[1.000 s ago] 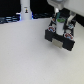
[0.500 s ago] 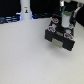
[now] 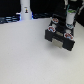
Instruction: Open the kcup holder, insert the kcup into the holder, and close the kcup holder
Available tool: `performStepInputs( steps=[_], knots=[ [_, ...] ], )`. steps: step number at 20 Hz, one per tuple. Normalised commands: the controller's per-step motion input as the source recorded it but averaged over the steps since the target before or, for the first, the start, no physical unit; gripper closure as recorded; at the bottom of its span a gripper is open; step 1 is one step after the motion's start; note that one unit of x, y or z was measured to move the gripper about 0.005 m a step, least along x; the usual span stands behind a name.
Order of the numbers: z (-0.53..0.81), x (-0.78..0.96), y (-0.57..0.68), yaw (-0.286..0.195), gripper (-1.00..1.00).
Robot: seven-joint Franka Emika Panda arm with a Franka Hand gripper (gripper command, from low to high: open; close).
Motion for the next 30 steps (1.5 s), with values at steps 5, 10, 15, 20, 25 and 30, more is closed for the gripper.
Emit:
performStepInputs(
  steps=[5,10,15,20,25,30],
  knots=[
    [-0.05,-0.33,0.21,0.083,1.00],
    [0.00,-0.04,-0.32,0.000,1.00],
    [0.00,-0.15,-0.52,0.000,1.00],
    [-0.06,-0.19,-0.45,0.000,1.00],
    [-0.18,-0.21,-0.43,0.000,1.00],
    [-0.19,-0.24,-0.39,0.000,1.00]
  ],
)
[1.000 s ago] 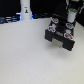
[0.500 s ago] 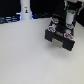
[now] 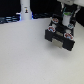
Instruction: Open the kcup holder, insert the kcup into the holder, and close the kcup holder
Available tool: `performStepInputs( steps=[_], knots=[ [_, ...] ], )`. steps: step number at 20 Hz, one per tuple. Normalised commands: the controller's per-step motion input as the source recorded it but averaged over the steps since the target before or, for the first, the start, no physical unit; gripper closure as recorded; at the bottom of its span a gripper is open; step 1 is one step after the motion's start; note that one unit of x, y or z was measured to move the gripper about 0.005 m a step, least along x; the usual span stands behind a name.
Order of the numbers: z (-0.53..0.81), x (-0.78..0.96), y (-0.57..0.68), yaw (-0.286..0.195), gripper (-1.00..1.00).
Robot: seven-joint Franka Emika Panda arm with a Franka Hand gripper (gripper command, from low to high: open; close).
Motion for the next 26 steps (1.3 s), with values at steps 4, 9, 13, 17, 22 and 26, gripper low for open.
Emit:
performStepInputs(
  steps=[4,9,13,17,22,26],
  knots=[
    [-0.16,-0.12,-0.05,0.050,1.00],
    [-0.23,-0.07,0.01,0.059,1.00],
    [-0.25,-0.08,0.00,0.040,1.00],
    [-0.19,-0.19,-0.08,0.019,1.00],
    [0.01,-0.26,-0.09,-0.004,1.00],
    [0.10,-0.15,0.00,-0.001,1.00]
  ],
)
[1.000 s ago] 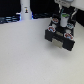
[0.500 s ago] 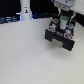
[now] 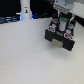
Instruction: Open the kcup holder, insert the kcup into the holder, and close the kcup holder
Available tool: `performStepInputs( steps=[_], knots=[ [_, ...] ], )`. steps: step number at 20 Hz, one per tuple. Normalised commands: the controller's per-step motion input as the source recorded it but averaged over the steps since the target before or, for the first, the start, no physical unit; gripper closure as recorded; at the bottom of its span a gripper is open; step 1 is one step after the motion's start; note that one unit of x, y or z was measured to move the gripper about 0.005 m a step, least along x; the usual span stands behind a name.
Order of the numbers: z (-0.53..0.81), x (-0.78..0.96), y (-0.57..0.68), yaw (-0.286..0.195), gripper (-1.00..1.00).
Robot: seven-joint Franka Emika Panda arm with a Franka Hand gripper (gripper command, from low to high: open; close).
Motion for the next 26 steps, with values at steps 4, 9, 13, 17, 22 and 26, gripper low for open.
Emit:
performStepInputs(
  steps=[4,9,13,17,22,26],
  knots=[
    [0.12,-0.22,-0.15,-0.001,1.00],
    [0.01,-0.15,-0.05,-0.006,1.00],
    [-0.23,-0.06,-0.17,-0.005,1.00],
    [-0.16,-0.09,-0.20,-0.003,1.00],
    [-0.04,-0.09,-0.10,-0.005,1.00],
    [0.04,-0.08,-0.02,-0.001,1.00]
  ],
)
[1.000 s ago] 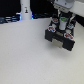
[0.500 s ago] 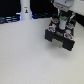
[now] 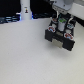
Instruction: Open the kcup holder, insert the kcup into the holder, and close the kcup holder
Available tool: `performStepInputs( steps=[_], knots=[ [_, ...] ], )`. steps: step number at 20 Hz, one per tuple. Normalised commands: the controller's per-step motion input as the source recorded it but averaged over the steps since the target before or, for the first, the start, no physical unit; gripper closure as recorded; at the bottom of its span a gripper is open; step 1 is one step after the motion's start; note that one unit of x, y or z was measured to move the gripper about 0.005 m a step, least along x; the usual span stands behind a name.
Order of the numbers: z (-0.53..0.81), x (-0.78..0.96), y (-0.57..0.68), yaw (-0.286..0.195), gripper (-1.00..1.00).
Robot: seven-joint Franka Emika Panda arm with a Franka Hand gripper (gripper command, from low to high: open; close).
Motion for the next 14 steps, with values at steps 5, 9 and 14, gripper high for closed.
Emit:
performStepInputs(
  steps=[5,9,14],
  knots=[
    [-0.19,0.00,-0.03,0.000,1.00],
    [-0.18,0.00,-0.02,0.005,1.00],
    [-0.12,0.00,0.00,0.002,1.00]
  ],
)
